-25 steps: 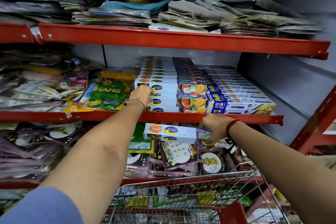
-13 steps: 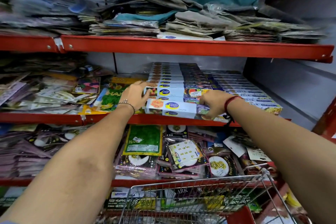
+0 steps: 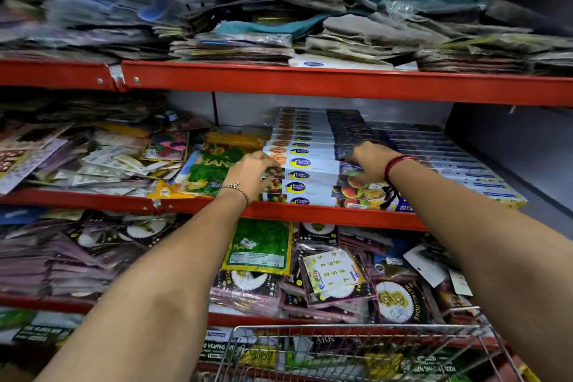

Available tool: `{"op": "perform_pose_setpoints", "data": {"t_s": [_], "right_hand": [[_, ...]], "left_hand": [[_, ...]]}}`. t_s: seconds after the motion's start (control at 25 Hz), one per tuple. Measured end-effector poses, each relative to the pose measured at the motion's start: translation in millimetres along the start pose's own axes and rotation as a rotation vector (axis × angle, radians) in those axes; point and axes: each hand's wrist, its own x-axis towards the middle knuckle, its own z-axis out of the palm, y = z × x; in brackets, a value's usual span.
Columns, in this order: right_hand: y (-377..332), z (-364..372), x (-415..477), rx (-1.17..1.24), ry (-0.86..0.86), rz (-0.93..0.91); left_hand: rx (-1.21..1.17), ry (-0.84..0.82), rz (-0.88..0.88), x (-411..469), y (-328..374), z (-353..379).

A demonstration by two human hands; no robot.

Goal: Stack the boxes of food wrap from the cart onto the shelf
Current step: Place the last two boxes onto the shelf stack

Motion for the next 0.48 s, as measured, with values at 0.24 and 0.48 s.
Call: {"op": "perform_pose_setpoints", "data": {"t_s": [0.24, 0.48], "right_hand": [[7.9, 13.9, 2.8, -0.006, 0.149, -0.022], [-0.6, 16.4, -4.8, -0.037, 0.196, 0.025]], "left_hand": [[-0.050, 0.074, -0.098, 12.3, 5.6, 6.6], [-0.095, 0.118, -0.183, 22.6, 11.5, 9.5]]}}
